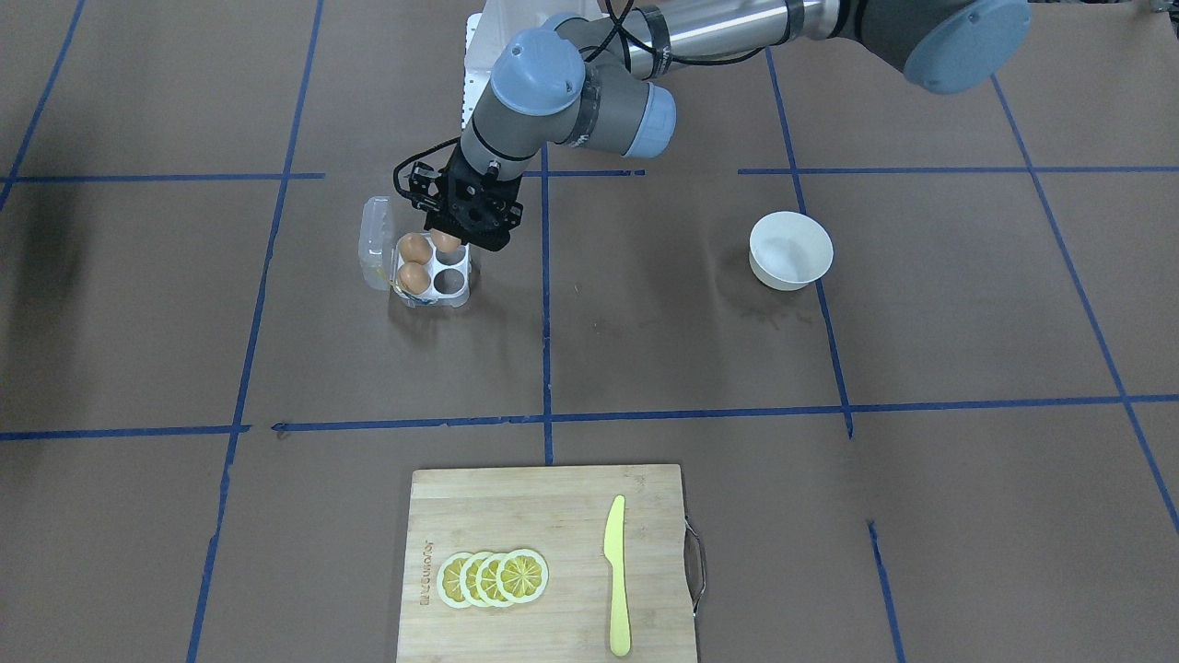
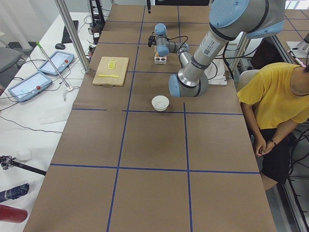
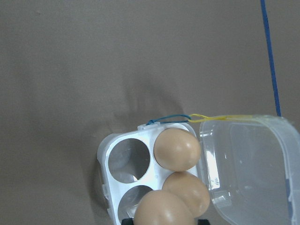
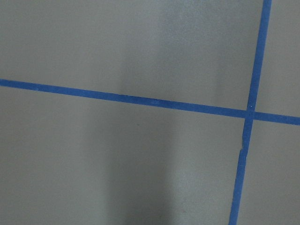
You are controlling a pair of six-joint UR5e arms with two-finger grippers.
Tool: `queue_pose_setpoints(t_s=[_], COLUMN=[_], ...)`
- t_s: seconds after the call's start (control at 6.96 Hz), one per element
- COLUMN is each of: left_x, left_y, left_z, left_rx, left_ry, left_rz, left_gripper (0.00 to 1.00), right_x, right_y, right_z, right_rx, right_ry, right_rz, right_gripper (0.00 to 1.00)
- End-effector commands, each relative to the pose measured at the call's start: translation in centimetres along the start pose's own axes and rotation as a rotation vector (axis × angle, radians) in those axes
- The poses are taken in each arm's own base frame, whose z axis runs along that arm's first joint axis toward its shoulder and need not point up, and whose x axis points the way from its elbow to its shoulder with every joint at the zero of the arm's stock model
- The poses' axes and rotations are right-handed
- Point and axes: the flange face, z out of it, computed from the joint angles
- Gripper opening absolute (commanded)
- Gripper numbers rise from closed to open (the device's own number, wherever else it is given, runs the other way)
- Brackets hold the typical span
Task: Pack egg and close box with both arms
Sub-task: 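Lower the egg into the empty carton cup and open the left gripper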
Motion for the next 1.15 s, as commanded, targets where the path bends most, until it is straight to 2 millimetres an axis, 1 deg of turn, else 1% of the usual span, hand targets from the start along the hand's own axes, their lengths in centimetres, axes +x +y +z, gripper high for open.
queue_pose_setpoints(t_s=[0.0, 0.43, 0.57, 0.72, 1.01], left_x=[0.07, 0.17, -0.08, -0.12, -0.1], left_y=[0.26, 0.24, 0.14, 0.12, 0.12], left_z=[0.19, 0.16, 0.54, 0.61, 0.59], left_rx=[-0.004, -0.002, -0.001, 0.0, 0.001], left_ry=[0.001, 0.005, 0.011, 0.013, 0.015], left_rz=[0.002, 0.005, 0.006, 0.008, 0.01], left_gripper=[0.22, 0.35, 0.35, 0.39, 0.76], right_x=[0.02, 0.08, 0.08, 0.08, 0.08], right_y=[0.02, 0.03, 0.03, 0.03, 0.03], right_z=[0.01, 0.06, 0.06, 0.06, 0.06], right_rx=[0.0, -0.001, -0.001, -0.001, -0.001], right_ry=[0.0, 0.0, 0.0, 0.0, 0.0], right_rz=[0.0, 0.001, 0.001, 0.001, 0.001], right_gripper=[1.0, 1.0, 1.0, 1.0, 1.0])
